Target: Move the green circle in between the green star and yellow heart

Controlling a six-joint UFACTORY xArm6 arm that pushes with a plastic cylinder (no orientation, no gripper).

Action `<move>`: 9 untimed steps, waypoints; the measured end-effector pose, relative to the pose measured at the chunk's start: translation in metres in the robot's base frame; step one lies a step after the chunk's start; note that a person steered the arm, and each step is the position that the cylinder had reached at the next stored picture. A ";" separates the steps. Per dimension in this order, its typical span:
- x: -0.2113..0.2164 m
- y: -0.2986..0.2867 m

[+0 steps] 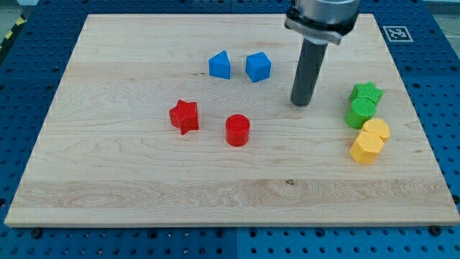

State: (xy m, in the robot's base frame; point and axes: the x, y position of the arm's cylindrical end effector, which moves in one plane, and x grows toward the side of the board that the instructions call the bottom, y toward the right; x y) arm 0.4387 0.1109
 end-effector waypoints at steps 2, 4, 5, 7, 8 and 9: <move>0.039 0.026; 0.038 0.029; 0.025 0.022; 0.002 0.038; 0.003 0.052; 0.007 0.060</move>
State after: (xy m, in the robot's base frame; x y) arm 0.4458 0.1713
